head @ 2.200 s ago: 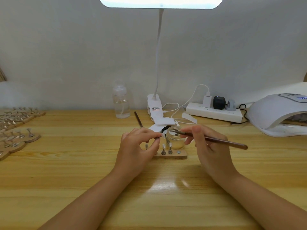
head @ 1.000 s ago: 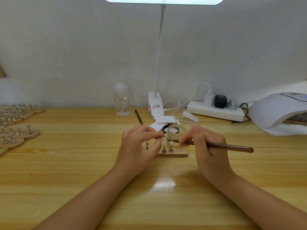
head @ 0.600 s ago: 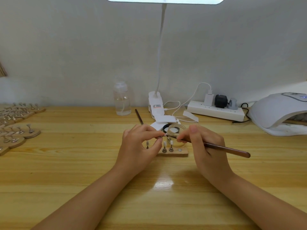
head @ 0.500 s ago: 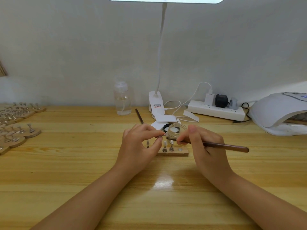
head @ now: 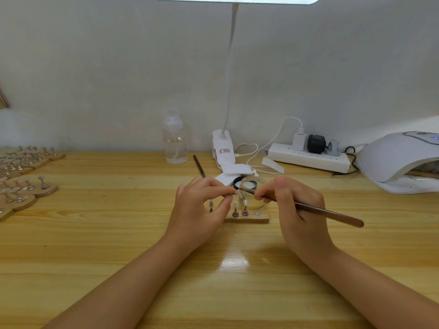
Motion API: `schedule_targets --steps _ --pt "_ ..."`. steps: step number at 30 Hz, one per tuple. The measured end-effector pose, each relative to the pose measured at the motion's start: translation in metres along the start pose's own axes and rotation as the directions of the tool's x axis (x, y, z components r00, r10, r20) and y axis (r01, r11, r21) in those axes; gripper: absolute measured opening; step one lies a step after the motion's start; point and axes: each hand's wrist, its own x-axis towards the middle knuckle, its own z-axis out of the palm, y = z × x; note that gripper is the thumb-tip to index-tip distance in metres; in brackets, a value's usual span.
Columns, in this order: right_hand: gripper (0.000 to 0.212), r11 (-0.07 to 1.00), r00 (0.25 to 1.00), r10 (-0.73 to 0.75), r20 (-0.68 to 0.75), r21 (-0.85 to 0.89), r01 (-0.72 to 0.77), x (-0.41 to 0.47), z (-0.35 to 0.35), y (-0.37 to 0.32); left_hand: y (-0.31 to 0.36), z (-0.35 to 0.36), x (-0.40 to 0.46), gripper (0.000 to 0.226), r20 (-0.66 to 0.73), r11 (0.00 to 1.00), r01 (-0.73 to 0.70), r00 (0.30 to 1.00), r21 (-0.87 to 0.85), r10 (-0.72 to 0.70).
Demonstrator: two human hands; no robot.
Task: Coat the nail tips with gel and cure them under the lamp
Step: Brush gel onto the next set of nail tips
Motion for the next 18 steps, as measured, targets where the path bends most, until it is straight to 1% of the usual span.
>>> schedule_targets --steps 2,5,7,10,11,14,15,18 --pt "0.040 1.000 1.000 0.014 0.014 -0.019 -0.013 -0.0005 0.0001 0.0004 -0.0001 0.0002 0.0002 0.018 0.001 1.000 -0.002 1.000 0.000 0.002" --pt "0.040 0.996 0.997 0.080 -0.004 0.050 -0.080 -0.0025 -0.0008 -0.0013 0.0001 0.0001 -0.0002 0.017 0.003 1.000 0.001 1.000 0.010 -0.001" --pt "0.039 0.998 0.998 0.057 -0.022 0.035 -0.056 -0.0017 -0.0012 -0.0020 0.0001 -0.0002 -0.0006 0.017 0.001 1.000 0.002 1.000 0.012 -0.002" --pt "0.040 0.999 1.000 0.023 -0.007 -0.028 -0.023 0.0001 0.0004 -0.0013 0.0002 -0.0005 -0.0007 0.016 -0.002 1.000 0.006 1.000 0.016 -0.006" --pt "0.040 0.999 0.999 0.046 -0.002 -0.018 -0.046 0.0000 0.0009 -0.0013 0.0001 -0.0004 -0.0005 0.016 0.001 1.000 0.004 1.000 0.017 -0.004" --pt "0.039 0.990 0.994 0.112 -0.009 0.086 -0.111 -0.0013 0.0013 -0.0030 -0.0001 -0.0006 -0.0002 0.016 0.011 1.000 -0.003 1.000 0.015 0.003" --pt "0.039 0.991 0.994 0.104 -0.022 0.090 -0.101 -0.0012 0.0009 -0.0033 -0.0001 -0.0008 -0.0002 0.016 0.010 1.000 -0.001 1.000 0.014 0.001" --pt "0.039 0.998 0.998 0.066 -0.022 0.022 -0.065 -0.0003 0.0010 -0.0022 0.0000 -0.0013 -0.0007 0.017 0.004 1.000 -0.003 1.000 0.017 0.003"
